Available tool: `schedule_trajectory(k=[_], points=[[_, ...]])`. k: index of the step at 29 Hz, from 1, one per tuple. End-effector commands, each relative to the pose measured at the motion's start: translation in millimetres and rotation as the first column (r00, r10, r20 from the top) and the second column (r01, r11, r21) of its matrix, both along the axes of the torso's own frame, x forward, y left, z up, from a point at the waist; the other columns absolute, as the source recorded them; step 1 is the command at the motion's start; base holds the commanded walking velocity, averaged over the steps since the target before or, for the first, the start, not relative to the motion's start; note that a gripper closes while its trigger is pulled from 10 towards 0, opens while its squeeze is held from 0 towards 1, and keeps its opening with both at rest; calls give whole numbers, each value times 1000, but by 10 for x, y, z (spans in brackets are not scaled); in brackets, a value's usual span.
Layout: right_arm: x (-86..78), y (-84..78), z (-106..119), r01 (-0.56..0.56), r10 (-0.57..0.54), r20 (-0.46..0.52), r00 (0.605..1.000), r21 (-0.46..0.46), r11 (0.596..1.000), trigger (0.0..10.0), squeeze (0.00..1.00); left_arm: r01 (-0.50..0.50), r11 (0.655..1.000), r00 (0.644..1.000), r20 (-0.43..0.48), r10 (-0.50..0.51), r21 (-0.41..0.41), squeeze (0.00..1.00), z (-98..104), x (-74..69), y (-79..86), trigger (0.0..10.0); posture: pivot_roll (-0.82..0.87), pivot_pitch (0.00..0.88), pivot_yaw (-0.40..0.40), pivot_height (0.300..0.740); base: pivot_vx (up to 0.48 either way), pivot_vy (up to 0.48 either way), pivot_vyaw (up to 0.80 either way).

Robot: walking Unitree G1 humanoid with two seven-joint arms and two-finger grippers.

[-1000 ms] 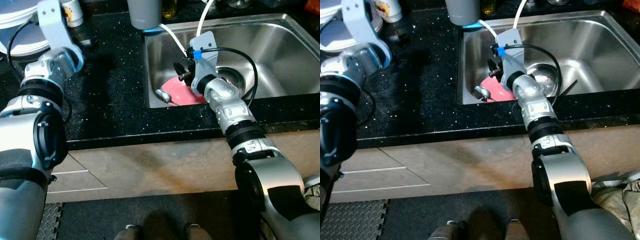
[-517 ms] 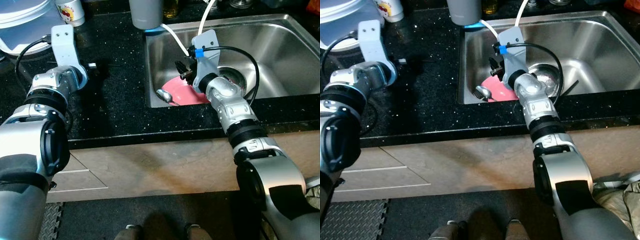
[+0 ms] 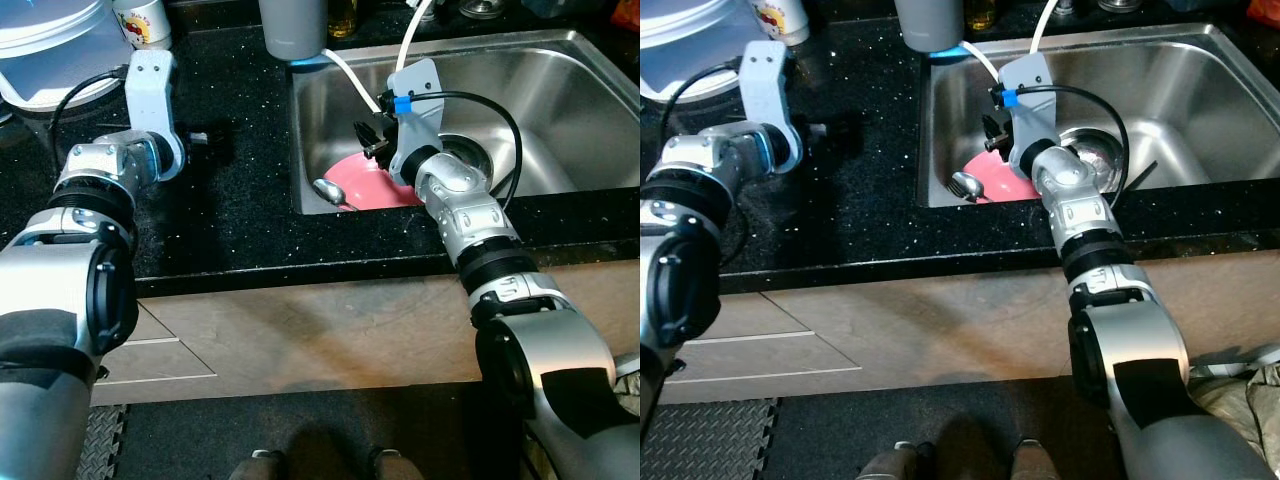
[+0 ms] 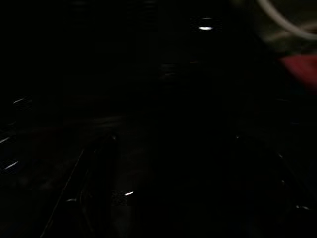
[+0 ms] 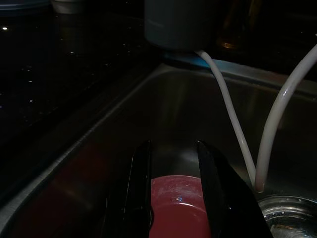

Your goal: Kitchen organization

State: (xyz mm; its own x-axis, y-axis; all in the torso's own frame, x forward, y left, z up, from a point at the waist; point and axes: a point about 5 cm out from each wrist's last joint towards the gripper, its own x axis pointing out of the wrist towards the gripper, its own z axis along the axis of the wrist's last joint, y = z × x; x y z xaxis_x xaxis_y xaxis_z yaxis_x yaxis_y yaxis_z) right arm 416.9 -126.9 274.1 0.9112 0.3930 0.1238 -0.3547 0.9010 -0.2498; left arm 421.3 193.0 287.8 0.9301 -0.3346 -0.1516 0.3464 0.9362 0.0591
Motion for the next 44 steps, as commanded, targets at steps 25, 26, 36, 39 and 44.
schedule_trajectory(k=[25, 26, 36, 39, 44], points=[[-118, -42, 39, 27, -49, 98, 994, 218, 976, 10000, 0, -334, 941, 864, 418, 282, 57, 0, 181, -75, 311, 10000, 41, 186, 75, 740, 0, 0, 0], [-124, -55, 35, 32, -56, 96, 994, 226, 974, 10000, 0, -355, 935, 857, 408, 314, 26, 0, 156, -92, 359, 10000, 40, 186, 74, 740, 0, 0, 0], [-230, -74, 16, 51, -86, 144, 986, 233, 971, 10000, 0, -305, 946, 804, 502, 319, -113, 0, 160, -397, 426, 10000, 44, 187, 61, 740, 0, 0, 0], [-246, -66, 16, 52, -88, 159, 983, 219, 974, 10000, 0, -317, 945, 817, 483, 315, -81, 0, 99, -420, 428, 10000, 45, 186, 58, 740, 0, 0, 0], [-294, -67, 12, 44, -87, 188, 978, 223, 974, 10000, 0, -396, 918, 818, 444, 367, -29, 0, -102, -523, 508, 10000, 40, 186, 45, 740, 0, 0, 0]])
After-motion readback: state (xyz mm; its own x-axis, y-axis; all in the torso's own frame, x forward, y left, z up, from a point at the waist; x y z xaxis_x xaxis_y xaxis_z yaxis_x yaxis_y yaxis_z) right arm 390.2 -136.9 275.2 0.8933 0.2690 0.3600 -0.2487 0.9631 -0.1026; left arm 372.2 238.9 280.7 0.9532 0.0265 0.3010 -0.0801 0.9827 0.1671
